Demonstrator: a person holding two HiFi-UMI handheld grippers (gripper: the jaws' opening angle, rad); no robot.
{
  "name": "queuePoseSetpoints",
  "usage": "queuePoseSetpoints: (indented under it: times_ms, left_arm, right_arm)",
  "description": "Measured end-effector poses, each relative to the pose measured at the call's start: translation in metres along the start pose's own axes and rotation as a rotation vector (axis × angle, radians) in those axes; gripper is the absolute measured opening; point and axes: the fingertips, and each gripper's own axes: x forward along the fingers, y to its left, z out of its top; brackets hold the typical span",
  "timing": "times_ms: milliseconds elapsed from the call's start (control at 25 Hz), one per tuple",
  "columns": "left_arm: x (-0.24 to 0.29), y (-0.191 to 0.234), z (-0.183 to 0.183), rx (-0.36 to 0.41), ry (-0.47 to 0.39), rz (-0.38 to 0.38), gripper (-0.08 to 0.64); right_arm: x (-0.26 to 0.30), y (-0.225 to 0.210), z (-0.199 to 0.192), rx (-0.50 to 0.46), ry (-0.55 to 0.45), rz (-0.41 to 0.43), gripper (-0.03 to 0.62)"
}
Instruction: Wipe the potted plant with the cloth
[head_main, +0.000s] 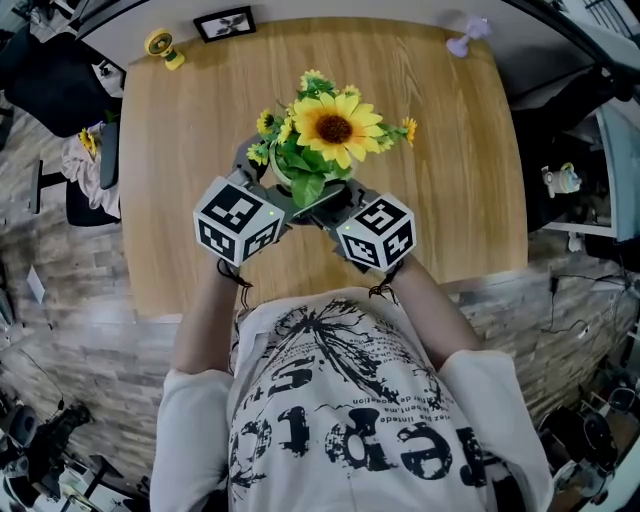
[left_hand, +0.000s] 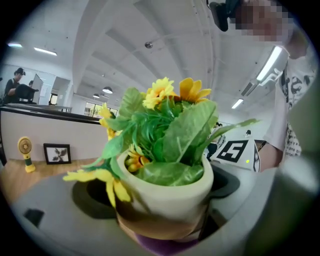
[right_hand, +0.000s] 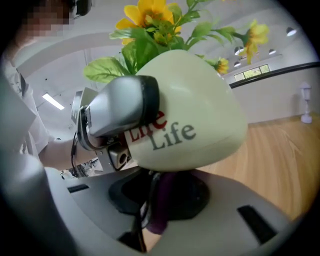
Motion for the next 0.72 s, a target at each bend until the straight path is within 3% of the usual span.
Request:
queuePoseSetpoints:
  times_ms: [720]
  left_arm:
    - [-0.01,0.02,-0.022,-0.045,0.016,0.044,0.531]
  right_arm:
    - [-0.019,-0.013,-0.018,0.076,0.005,-0.006,0.074]
